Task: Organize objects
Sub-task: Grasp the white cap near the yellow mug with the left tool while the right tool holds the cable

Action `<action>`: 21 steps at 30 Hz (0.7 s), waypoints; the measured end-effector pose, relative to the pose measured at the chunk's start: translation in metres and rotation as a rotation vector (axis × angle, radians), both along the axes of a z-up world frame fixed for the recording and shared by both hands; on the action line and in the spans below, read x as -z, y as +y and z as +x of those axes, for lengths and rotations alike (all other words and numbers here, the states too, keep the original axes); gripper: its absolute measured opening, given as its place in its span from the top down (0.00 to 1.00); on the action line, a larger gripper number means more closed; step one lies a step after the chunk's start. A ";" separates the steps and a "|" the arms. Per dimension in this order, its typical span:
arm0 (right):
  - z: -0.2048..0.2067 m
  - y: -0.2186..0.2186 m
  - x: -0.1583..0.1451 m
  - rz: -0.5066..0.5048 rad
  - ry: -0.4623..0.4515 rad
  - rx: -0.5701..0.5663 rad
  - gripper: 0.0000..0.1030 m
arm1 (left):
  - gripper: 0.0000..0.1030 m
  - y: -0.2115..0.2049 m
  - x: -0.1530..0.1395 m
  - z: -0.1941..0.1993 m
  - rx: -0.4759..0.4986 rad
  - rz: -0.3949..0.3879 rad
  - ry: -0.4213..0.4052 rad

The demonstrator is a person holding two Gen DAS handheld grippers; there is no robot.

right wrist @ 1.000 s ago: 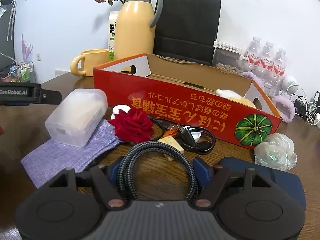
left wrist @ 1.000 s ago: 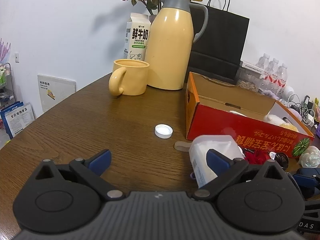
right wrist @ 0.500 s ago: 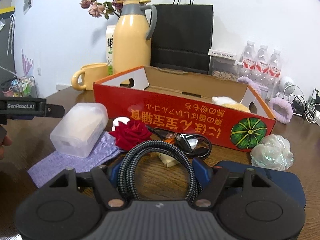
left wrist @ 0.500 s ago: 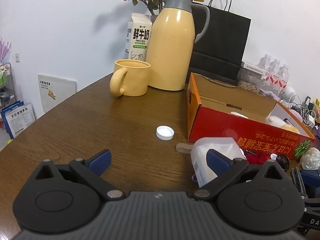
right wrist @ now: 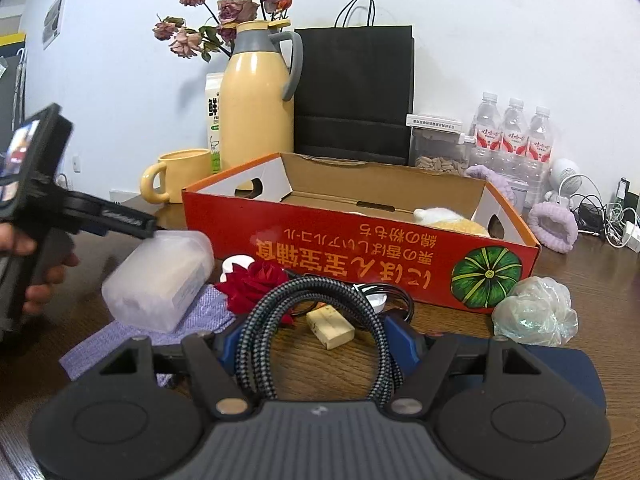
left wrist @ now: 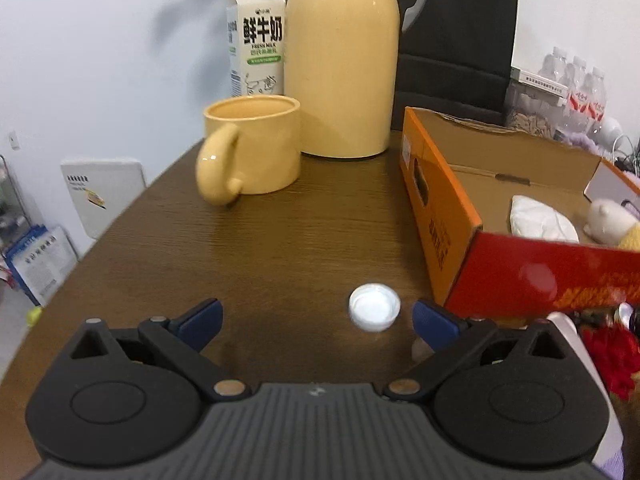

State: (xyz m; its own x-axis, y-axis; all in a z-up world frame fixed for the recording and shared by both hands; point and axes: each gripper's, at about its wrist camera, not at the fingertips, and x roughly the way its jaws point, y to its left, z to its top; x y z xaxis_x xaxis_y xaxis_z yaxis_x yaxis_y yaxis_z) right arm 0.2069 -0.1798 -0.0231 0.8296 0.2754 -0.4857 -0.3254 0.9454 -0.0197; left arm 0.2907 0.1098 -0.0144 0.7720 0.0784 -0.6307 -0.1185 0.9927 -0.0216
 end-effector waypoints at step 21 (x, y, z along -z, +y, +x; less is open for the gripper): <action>0.001 0.001 0.001 0.007 0.010 -0.010 0.32 | 0.22 0.004 0.002 0.007 0.054 -0.034 -0.001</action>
State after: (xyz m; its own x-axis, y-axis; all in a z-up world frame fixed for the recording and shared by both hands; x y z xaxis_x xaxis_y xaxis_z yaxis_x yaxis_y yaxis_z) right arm 0.2079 -0.1790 -0.0238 0.8217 0.2873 -0.4922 -0.3352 0.9421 -0.0096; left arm 0.2973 0.1141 -0.0164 0.7753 0.0152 -0.6314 -0.0647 0.9964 -0.0555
